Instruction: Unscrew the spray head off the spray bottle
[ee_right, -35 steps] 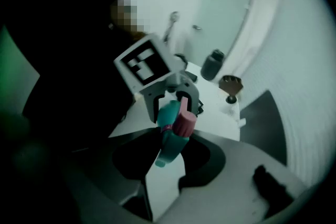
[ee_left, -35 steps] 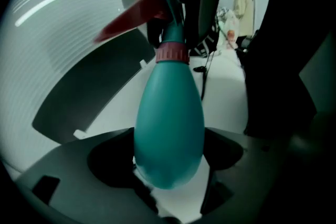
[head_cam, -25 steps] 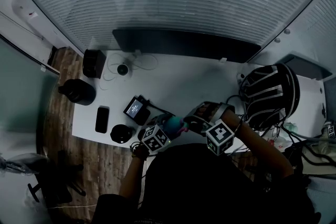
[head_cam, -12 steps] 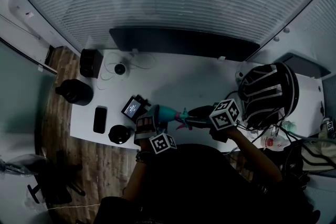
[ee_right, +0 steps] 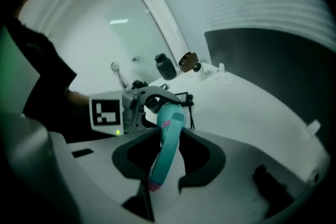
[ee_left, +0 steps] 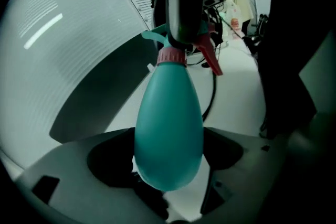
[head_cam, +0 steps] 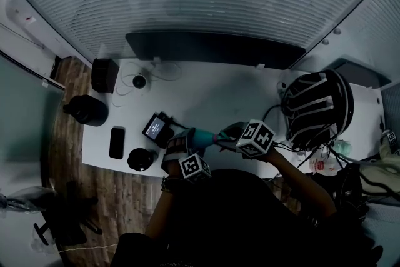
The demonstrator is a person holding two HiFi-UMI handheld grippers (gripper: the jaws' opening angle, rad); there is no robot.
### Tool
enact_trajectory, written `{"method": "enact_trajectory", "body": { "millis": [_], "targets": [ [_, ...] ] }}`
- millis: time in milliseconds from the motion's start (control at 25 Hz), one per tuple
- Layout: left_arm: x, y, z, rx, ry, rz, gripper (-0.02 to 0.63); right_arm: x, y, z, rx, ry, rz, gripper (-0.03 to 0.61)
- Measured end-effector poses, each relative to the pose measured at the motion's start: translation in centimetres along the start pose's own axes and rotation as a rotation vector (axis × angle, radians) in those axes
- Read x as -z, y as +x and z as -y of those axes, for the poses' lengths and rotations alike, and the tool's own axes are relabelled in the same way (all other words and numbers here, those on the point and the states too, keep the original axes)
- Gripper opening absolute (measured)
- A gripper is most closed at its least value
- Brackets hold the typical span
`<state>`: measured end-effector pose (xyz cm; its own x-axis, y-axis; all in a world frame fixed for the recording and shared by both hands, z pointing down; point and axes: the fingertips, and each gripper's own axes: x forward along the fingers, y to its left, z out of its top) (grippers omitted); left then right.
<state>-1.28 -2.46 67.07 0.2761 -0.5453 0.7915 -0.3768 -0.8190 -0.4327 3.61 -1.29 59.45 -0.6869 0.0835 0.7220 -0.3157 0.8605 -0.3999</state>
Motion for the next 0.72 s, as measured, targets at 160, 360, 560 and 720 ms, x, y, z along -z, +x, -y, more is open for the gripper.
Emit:
{"method": "enact_trajectory", "body": {
  "millis": [160, 360, 560, 720],
  "targets": [
    [-1.6, -1.0, 3.8, 0.406, -0.073, 0.171, 0.390, 0.6, -0.8, -2.2, 0.029, -0.350, -0.181, 0.106],
    [-3.2, -4.4, 7.1, 0.874, -0.188, 0.420, 0.390, 1.9, -2.2, -4.2, 0.117, -1.133, -0.493, 0.104],
    [-4.4, -5.0, 7.1, 0.886, -0.288, 0.565, 0.390, 1.6, -2.7, -4.4, 0.214, -1.380, -0.482, 0.105],
    [-5.0, -4.8, 5.7, 0.763, -0.387, 0.666, 0.387, 1.1, -3.4, -3.3, 0.293, -1.352, -0.433, 0.106]
  ]
}}
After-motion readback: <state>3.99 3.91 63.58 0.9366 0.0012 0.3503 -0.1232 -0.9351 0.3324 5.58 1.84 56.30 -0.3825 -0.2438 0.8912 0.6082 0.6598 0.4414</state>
